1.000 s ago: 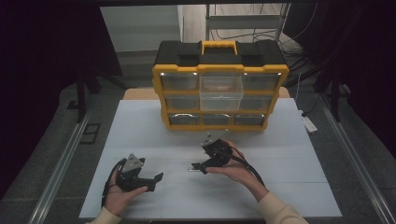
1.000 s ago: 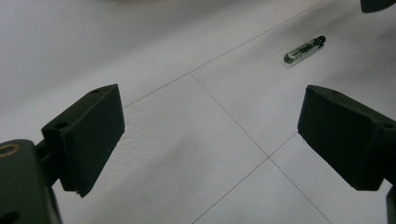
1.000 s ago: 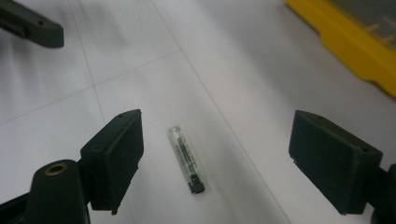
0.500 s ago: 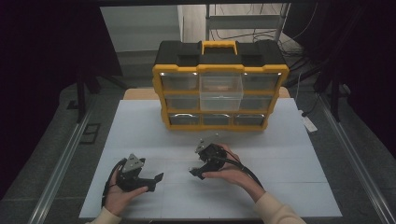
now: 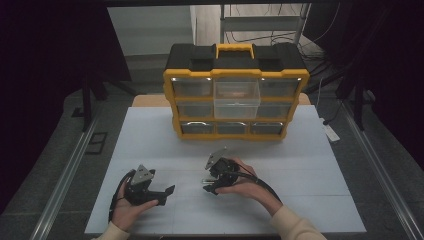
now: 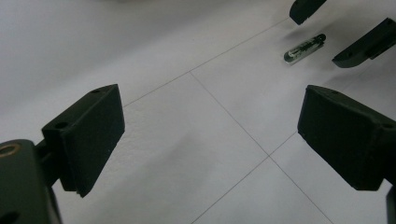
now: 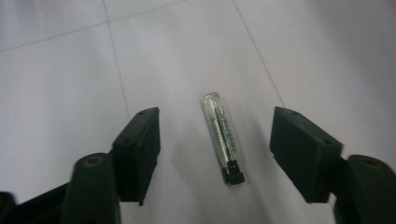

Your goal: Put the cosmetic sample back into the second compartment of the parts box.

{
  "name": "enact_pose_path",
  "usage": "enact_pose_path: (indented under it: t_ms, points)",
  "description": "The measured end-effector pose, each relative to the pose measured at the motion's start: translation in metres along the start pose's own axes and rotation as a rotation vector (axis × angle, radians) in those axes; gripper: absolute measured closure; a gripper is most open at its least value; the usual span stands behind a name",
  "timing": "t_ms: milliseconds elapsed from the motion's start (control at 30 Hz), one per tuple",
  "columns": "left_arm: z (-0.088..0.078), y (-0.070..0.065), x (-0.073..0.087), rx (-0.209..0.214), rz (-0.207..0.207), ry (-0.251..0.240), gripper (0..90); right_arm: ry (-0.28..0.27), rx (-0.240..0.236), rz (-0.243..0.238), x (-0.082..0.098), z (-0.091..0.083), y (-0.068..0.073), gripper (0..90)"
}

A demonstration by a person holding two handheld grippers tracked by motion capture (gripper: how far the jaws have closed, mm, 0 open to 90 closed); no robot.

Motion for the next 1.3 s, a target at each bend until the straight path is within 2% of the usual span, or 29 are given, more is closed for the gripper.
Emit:
enact_pose_path:
  t_ms: [100, 367, 667, 733, 933, 967, 1067, 1200, 1233, 1300]
  points:
    - [0.0001, 0.0000, 0.0000, 0.000, 0.001, 0.001, 8.1, 0.009, -0.004, -0.017, 0.0004, 0.0017, 0.0008, 39.2]
    - [0.0000, 0.0002, 0.0002, -0.001, 0.000, 0.001, 8.1, 0.044, 0.025, -0.049, 0.0018, 0.0063, -0.0009, 47.5]
    - [0.0002, 0.0000, 0.0003, -0.001, 0.001, 0.002, 8.1, 0.047, 0.009, -0.047, 0.0003, 0.0071, -0.0032, 57.4]
    - [0.0003, -0.0001, 0.0003, -0.001, 0.001, 0.003, 8.1, 0.054, 0.012, -0.046, 0.0004, 0.0066, -0.0035, 60.3]
    - [0.0003, -0.0003, 0.0005, -0.002, 0.000, 0.004, 8.1, 0.073, 0.010, -0.102, -0.0008, 0.0069, -0.0010, 72.7]
    - [0.0003, -0.0003, 0.0005, -0.002, 0.000, 0.004, 8.1, 0.073, 0.010, -0.102, -0.0008, 0.0069, -0.0010, 72.7]
    - [0.0001, -0.0003, 0.0005, -0.003, 0.001, 0.003, 8.1, 0.091, -0.013, -0.092, 0.0001, 0.0070, 0.0012, 80.3]
    - [0.0000, -0.0002, 0.0006, -0.003, 0.002, 0.004, 8.1, 0.084, -0.023, -0.107, -0.0008, 0.0075, 0.0000, 81.1]
    - [0.0000, -0.0001, 0.0006, -0.003, 0.001, 0.004, 8.1, 0.095, -0.018, -0.092, 0.0006, 0.0064, 0.0014, 81.2]
    - [0.0001, -0.0001, 0.0006, -0.002, 0.001, 0.004, 8.1, 0.090, -0.016, -0.109, 0.0001, 0.0067, 0.0011, 81.3]
Point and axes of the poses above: each handheld gripper's, and its own axes: z roughly forward along the jaws, x roughly out of its underside, y roughly to its left, the point moved 8 cm from there along z, roughly forward along the jaws, and after that the axes turned 15 degrees about z, right-handed, at the moved point
